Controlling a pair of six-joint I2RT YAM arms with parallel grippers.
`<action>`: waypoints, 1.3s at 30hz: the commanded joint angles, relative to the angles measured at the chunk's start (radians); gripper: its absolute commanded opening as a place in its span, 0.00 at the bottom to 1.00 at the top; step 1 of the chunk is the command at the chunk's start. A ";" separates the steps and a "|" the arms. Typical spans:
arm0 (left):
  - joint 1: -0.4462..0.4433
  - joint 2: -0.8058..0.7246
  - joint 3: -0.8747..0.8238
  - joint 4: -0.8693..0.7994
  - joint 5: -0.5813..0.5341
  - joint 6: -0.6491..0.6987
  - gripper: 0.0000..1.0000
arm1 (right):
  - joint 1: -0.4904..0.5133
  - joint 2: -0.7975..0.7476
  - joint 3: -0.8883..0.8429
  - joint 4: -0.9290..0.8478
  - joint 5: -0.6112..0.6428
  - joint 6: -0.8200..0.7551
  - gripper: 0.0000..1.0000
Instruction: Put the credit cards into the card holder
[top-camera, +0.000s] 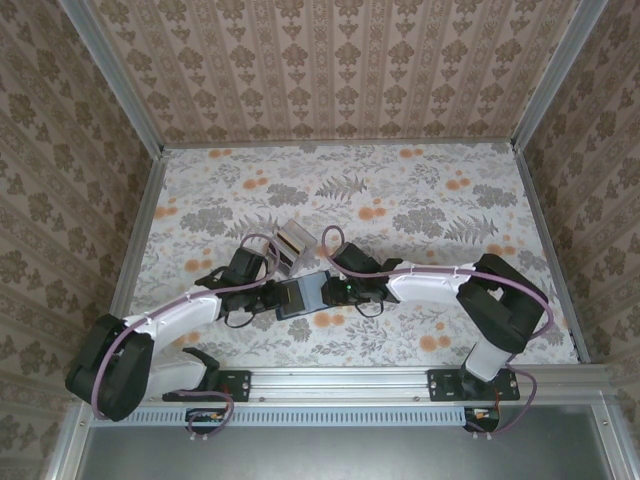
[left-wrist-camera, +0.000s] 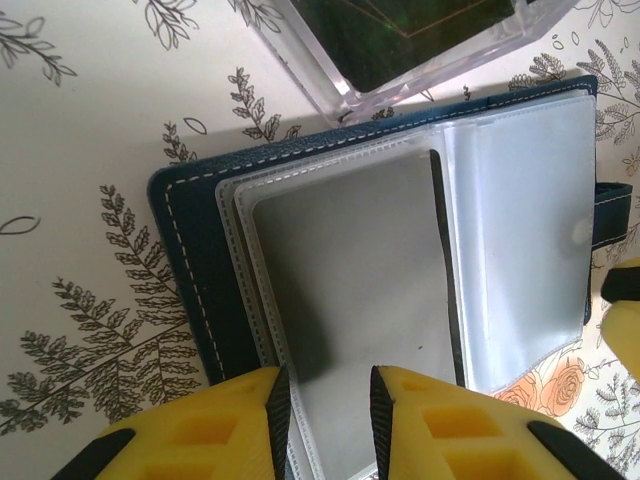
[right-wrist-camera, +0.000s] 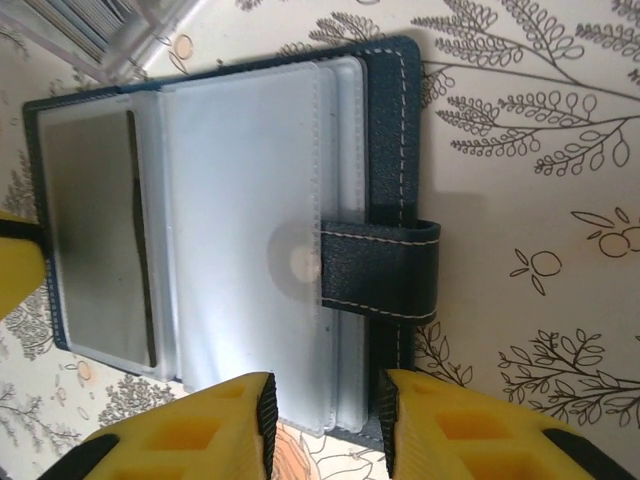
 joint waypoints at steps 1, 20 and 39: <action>-0.009 0.011 0.005 0.026 -0.007 -0.014 0.30 | 0.000 0.023 0.022 0.020 -0.023 -0.020 0.34; -0.036 0.047 0.028 0.030 -0.007 -0.013 0.30 | 0.000 0.025 0.045 -0.011 -0.012 -0.021 0.31; -0.042 0.041 0.006 0.046 -0.027 -0.021 0.28 | -0.009 0.023 0.051 0.000 -0.007 -0.020 0.34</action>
